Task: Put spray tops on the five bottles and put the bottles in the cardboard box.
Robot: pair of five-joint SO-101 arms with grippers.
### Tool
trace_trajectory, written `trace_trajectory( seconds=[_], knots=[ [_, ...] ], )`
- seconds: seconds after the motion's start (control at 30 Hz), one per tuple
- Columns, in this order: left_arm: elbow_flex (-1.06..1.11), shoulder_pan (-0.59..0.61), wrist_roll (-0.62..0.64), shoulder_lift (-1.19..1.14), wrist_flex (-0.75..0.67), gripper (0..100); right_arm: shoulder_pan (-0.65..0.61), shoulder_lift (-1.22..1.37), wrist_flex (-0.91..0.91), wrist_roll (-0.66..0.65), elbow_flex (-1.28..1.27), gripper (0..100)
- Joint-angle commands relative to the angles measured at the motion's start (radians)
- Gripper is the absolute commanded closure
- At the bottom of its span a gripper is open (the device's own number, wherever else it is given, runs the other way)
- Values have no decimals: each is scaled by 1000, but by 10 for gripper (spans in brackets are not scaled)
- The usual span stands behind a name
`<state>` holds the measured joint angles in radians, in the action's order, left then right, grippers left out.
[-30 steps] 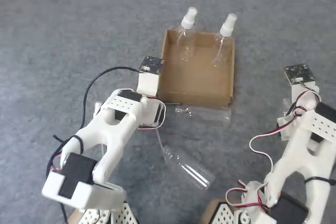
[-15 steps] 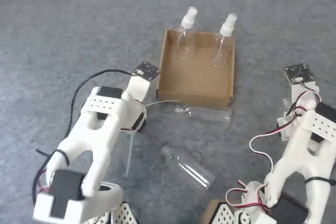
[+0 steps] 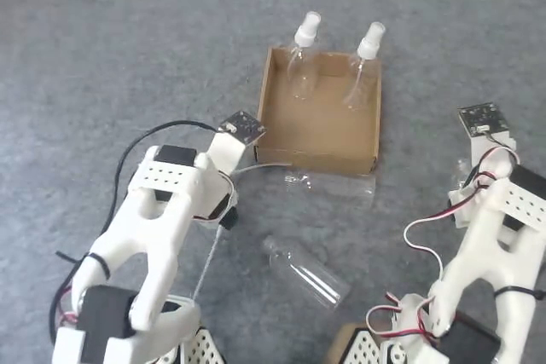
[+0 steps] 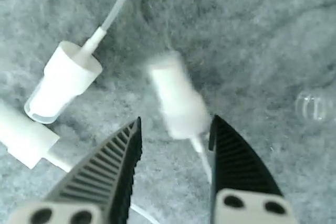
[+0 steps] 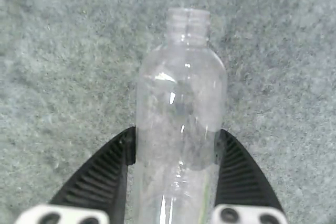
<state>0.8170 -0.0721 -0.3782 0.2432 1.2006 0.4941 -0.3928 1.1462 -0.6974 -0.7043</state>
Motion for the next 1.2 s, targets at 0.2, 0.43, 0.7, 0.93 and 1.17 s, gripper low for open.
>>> trace_trajectory(
  seconds=[0.2,0.43,0.7,0.93,1.17],
  knots=[
    [-114,-9,175,35,-89,798,-7,-4,-5,-9,9,885],
    [-48,-98,210,-40,-226,815,-10,-4,-5,-6,9,885],
    [-104,-100,221,-259,-232,844,-4,-12,22,-12,9,885],
    [-93,-104,221,-238,-218,899,-8,-10,22,-12,9,885],
    [-82,-103,221,-238,-184,920,-10,-7,22,-12,9,885]
  ],
)
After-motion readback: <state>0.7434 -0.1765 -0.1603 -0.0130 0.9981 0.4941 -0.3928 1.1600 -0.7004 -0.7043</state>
